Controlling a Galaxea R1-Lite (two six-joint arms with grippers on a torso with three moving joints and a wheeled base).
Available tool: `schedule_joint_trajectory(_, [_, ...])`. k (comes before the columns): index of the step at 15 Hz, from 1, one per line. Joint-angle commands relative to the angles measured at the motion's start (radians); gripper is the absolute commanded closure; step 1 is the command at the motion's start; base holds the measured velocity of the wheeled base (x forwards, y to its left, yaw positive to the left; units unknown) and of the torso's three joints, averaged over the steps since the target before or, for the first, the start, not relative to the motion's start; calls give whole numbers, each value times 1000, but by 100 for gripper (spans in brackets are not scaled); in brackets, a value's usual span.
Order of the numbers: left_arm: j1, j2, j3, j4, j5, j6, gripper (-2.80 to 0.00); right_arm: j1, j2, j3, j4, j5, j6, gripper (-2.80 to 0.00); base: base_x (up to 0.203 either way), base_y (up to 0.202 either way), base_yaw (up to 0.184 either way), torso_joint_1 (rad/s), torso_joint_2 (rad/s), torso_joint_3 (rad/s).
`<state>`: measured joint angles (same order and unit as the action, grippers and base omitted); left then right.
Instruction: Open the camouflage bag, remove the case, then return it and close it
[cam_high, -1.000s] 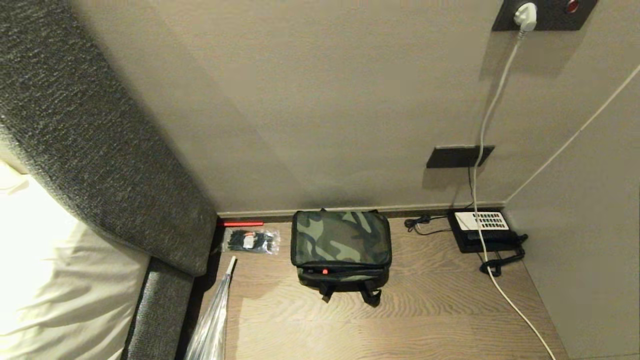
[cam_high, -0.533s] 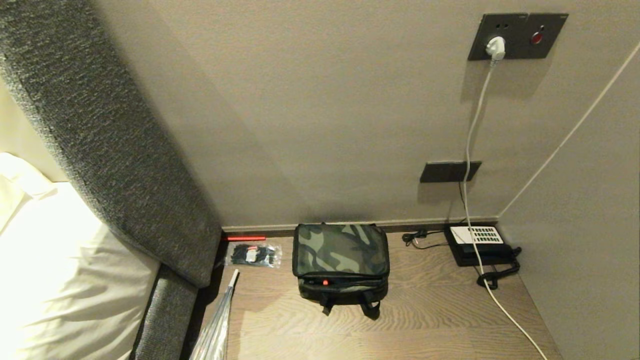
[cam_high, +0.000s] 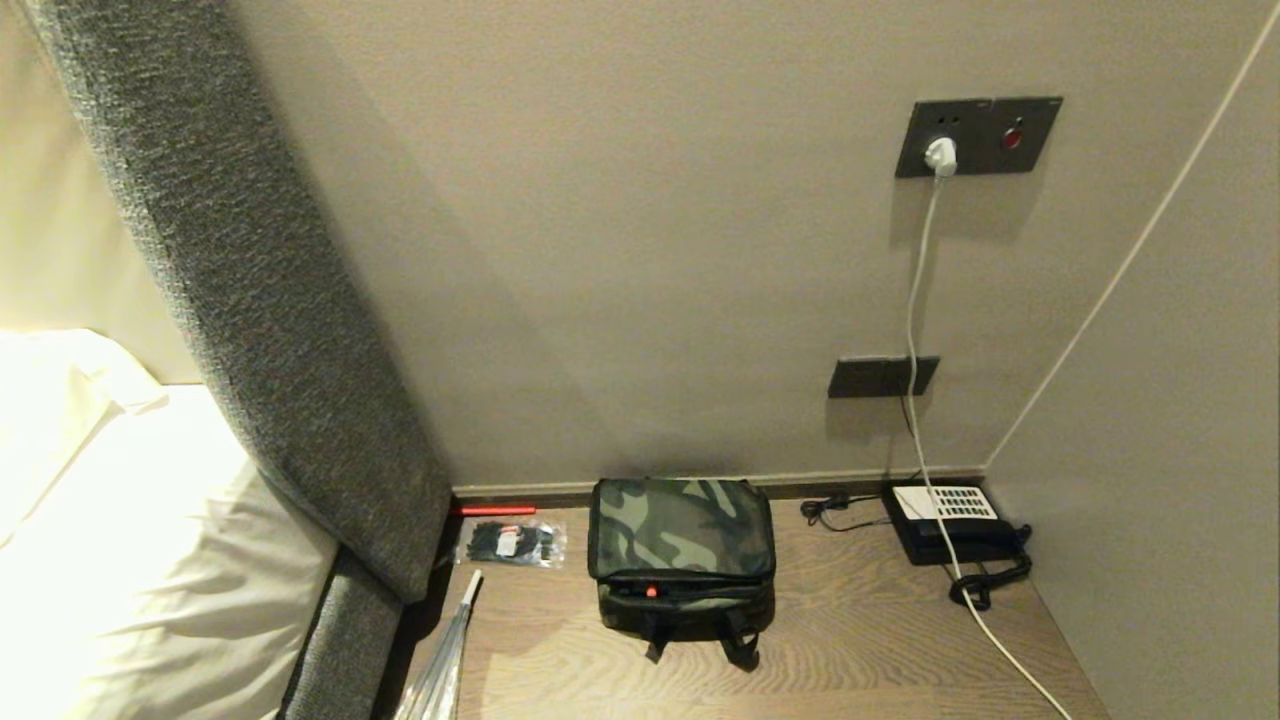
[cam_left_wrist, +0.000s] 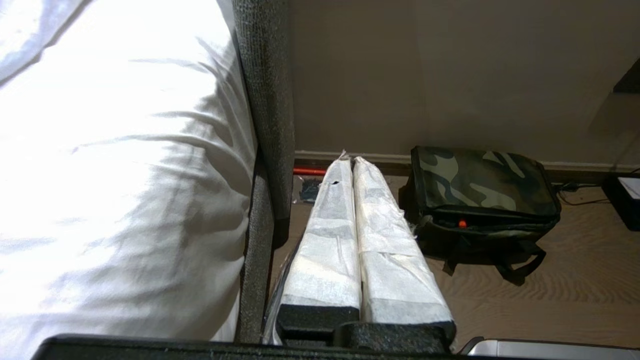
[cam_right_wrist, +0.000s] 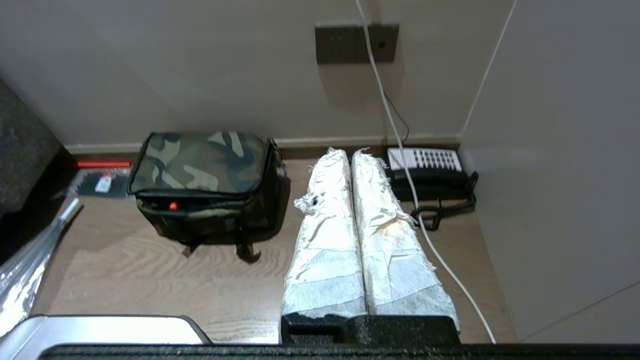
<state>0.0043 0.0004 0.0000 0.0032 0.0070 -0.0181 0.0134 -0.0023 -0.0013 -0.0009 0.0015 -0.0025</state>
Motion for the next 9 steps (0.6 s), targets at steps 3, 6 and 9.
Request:
schedule_joint_trajectory(3, [0, -2, 3, 0, 1, 0, 0, 0, -1, 1, -1, 0, -1, 0, 0, 0, 0, 0, 3, 203])
schedule_joint_trajectory(6, [0, -1, 3, 0, 1, 0, 0, 0, -1, 0, -1, 0, 1, 0, 0, 0, 0, 3, 2, 200])
schedule_joint_trajectory(9, [0, -2, 3, 0, 1, 0, 0, 0, -1, 1, 0, 0, 1, 0, 0, 0, 0, 3, -2, 204])
